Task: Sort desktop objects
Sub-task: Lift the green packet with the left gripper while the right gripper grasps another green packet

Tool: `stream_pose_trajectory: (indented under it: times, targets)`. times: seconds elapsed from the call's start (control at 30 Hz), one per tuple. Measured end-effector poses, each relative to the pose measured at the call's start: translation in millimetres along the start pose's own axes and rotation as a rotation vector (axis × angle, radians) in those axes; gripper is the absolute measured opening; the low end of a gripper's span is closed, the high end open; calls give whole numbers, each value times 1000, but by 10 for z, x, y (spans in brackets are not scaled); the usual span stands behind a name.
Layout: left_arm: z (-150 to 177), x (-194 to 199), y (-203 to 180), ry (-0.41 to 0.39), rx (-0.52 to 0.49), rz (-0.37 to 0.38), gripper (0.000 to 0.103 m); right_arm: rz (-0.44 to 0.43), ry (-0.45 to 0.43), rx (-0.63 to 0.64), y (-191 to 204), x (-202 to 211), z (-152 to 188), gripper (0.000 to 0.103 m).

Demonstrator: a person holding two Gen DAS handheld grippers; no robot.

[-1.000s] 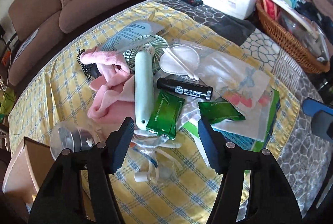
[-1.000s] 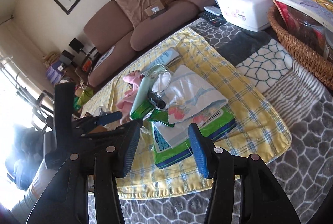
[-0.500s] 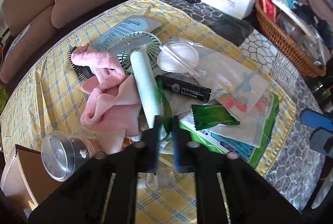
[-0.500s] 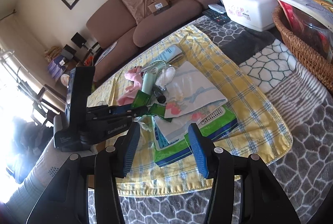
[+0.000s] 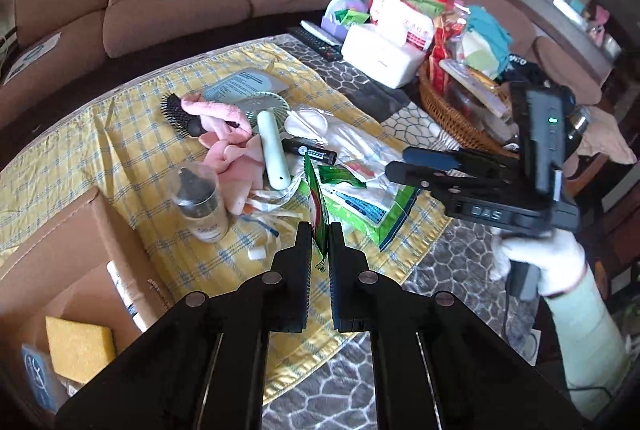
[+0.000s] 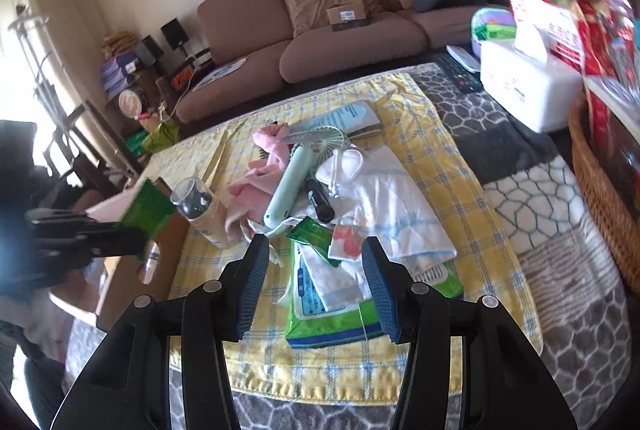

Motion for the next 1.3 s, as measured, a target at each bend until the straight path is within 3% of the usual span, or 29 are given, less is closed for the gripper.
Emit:
stream_pose_trajectory:
  times: [0.17,0.37,0.47,0.57,0.6,0.63,0.67,0.7,0.97,1.13,1.3]
  targets:
    - [308,366,293,-22,41,12,8,57,163,230,137,-467,-198,51]
    - [600,605,625,-45,96,40,8,100,289,398,237,-771,-348,49]
    - [771,659,773,-44,121,47,8,107,390,411,222,-943,-371,49]
    - [949,693,929,-44,158,49,8,74,417,398,175,-977,-385,51]
    - [1002,709,978,-46,170,47,8,49,424,379,157,-966,-393,48]
    - [1051,730,1024,-49,182,45,8,19,431,365,147,-950,-388,36]
    - [1097,752,1071,-51,193,47,8,5,431,360,150,-921,-374,24]
    - [1140,782,1121,-55,203,47,8,-9,424,354,154,-879,-353,20]
    - [1436,991,1420,-93,272,42,8,-232,264,158,264,-334,-180,21]
    - [1639,982,1670,-77,335,25,8,-358,174,171,959,1,-237,21]
    - [1856,1012,1947,-70,392,14,8,-448,186,228,1967,-61,-361,21]
Point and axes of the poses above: each gripper's, at about its wrist camera, not at the fingertips, and x roughly against the way its jaws point, y to its left, z to its underside, the point moved 2 cm from there along -x, roughly the way its jaws point, and after that the axes turned 13 degrees about y, right-handed, at the moved point
